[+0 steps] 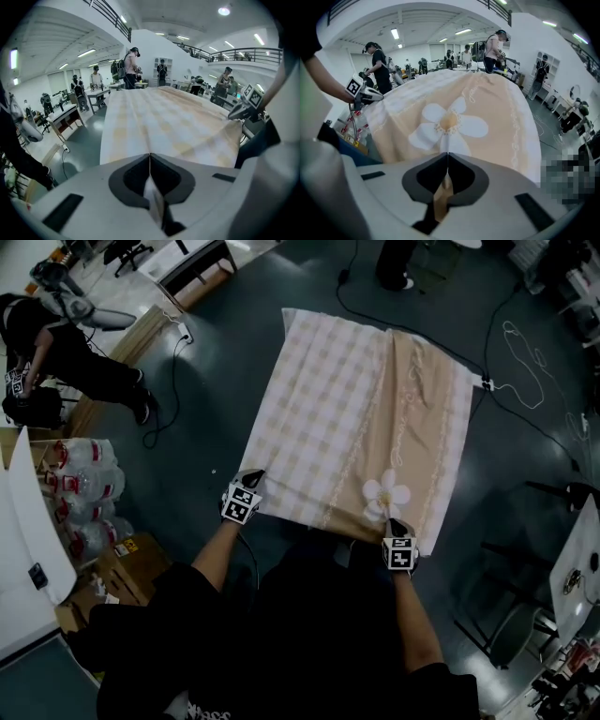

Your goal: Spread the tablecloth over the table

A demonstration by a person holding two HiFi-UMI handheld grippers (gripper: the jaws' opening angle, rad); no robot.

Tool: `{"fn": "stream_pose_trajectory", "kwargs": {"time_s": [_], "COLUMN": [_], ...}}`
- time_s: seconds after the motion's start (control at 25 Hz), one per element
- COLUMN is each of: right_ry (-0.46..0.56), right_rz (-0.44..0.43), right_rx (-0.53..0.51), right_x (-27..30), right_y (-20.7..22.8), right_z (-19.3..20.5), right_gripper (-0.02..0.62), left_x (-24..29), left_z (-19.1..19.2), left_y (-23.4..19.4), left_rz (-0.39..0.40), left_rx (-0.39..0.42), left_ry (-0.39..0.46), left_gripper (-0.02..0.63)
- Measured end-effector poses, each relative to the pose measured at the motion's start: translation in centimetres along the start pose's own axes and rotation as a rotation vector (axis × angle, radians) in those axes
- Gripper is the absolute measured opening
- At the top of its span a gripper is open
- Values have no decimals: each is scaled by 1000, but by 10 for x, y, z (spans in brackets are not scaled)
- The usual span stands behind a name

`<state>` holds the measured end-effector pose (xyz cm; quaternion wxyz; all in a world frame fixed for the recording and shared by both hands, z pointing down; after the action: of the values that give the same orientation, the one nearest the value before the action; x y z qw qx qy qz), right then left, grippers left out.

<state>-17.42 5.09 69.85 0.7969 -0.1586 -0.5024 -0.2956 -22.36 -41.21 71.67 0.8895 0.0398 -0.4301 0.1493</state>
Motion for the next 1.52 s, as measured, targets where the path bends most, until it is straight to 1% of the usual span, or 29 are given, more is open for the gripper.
{"fn": "stream_pose_trajectory", "kwargs": {"time_s": [0.12, 0.2, 0.28, 0.44, 0.56, 0.6, 0.64, 0.72, 0.8, 0.88, 0.92, 0.96, 1.04, 1.08, 1.12, 1.16, 1.2, 1.24, 1.28, 1.36, 1.48, 1.52], "right_ry": [-11, -13, -5, 7, 33, 62, 97, 146, 128, 65, 44, 39, 44, 43, 38, 31, 22, 13, 7, 8, 20, 19], "right_rz": [3, 6, 14, 45, 26, 25, 38, 85, 120, 129, 129, 130, 147, 159, 172, 185, 195, 202, 206, 216, 239, 245], "right_rx": [13, 19, 37, 70, 115, 129, 141, 178, 202, 200, 199, 203, 224, 237, 248, 254, 257, 260, 263, 274, 300, 305], "right_x": [-9, -14, -16, -17, -25, -32, -38, -48, -45, -34, -30, -28, -32, -34, -36, -38, -39, -41, -42, -42, -41, -42], "right_y": [8, 10, 9, 8, 10, 13, 20, 39, 54, 58, 58, 58, 61, 62, 63, 65, 66, 66, 65, 56, 39, 38], "right_z": [-11, -12, -1, 36, 55, 57, 56, 48, 46, 53, 55, 54, 51, 50, 51, 51, 52, 54, 56, 67, 93, 96], "right_gripper": [21, 23, 23, 21, 25, 25, 31, 56, 115, 115, 114, 102, 96, 85, 72, 59, 50, 41, 38, 32, 26, 25], "left_x": [-9, -15, -18, -21, -31, -34, -35, -33, -25, -15, -14, -16, -22, -21, -17, -10, -2, 4, 4, -3, -19, -24], "left_z": [-2, 0, 9, 32, 48, 49, 46, 29, 20, 17, 9, -3, -30, -38, -41, -38, -32, -26, -20, -4, 41, 49], "left_y": [5, 10, 18, 42, 62, 65, 65, 58, 45, 34, 30, 26, 17, 11, 6, 2, -2, -4, -4, -2, 12, 19], "left_rz": [-3, -21, -37, -49, -40, -32, -19, 12, 45, 71, 77, 76, 48, 25, -1, -21, -28, -22, -13, -7, 5, 7], "left_rx": [-39, -102, -148, -172, -190, -184, -159, -78, 5, 70, 81, 74, 35, 20, 18, 27, 40, 45, 43, 47, 45, 41], "left_ry": [5, 22, 37, 70, 65, 48, 26, 2, 3, 15, 39, 81, 185, 208, 191, 137, 71, 24, 12, 30, 42, 42], "left_gripper": [20, 20, 20, 20, 20, 20, 20, 21, 21, 23, 23, 23, 21, 21, 21, 21, 21, 21, 20, 17, 17, 17]}}
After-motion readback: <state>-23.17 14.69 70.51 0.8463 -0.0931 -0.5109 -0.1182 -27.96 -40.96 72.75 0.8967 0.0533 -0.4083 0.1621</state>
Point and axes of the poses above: the fingertips, and each gripper's own axes: x forward along the fingers, y to its right, z out of its underside, the point moved 8 cm from there along -x, backward along the fingers, and after that the axes turned 1 degree about -y, right-handed, at the moved point
